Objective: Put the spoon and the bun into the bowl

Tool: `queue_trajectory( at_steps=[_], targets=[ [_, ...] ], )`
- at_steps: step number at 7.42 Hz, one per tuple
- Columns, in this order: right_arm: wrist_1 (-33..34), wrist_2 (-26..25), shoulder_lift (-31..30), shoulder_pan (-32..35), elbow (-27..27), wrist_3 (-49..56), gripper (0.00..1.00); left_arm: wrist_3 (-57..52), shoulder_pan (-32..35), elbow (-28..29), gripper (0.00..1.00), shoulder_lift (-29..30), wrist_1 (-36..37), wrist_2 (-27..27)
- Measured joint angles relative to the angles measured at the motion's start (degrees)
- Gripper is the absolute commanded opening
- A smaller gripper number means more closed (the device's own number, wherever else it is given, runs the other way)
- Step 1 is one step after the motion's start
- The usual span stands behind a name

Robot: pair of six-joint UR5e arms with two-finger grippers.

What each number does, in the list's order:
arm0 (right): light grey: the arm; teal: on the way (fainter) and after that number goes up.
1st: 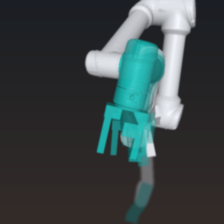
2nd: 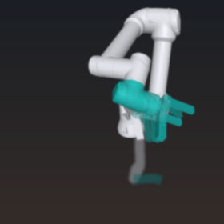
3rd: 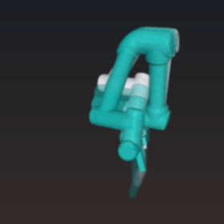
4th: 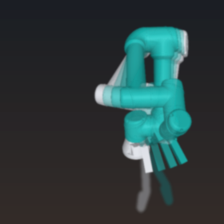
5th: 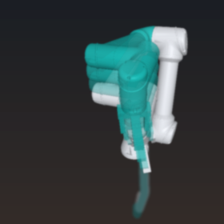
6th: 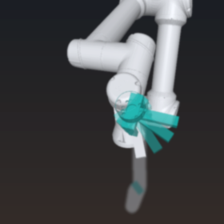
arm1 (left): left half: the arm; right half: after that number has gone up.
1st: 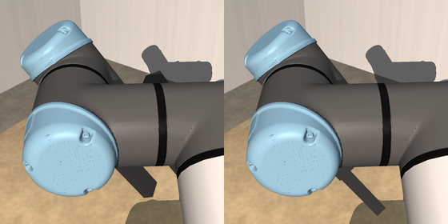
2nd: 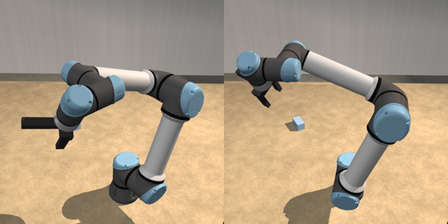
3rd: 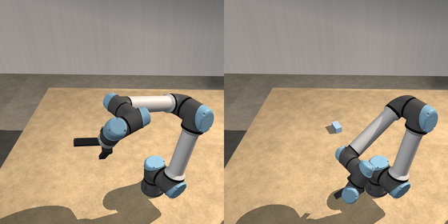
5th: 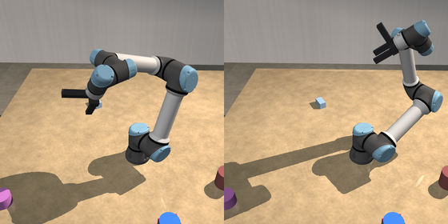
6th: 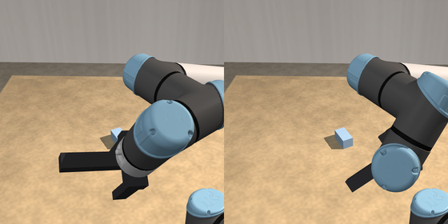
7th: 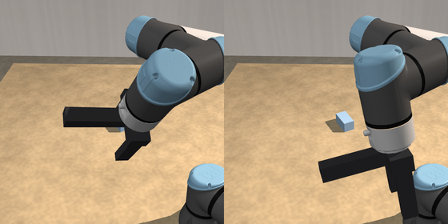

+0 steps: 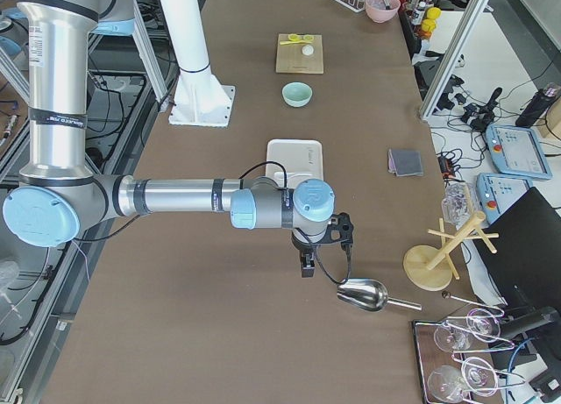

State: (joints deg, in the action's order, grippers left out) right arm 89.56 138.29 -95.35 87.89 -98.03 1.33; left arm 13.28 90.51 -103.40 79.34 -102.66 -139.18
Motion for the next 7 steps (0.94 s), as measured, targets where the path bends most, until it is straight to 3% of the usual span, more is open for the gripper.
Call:
queue_trajectory(
  at_steps=[7],
  targets=[
    [-0.1,0.5,2.0,-2.5,-3.7,-3.8,1.00,0.1,-1.6,-0.6,0.98,3.4,-5.2,-0.1]
  ],
)
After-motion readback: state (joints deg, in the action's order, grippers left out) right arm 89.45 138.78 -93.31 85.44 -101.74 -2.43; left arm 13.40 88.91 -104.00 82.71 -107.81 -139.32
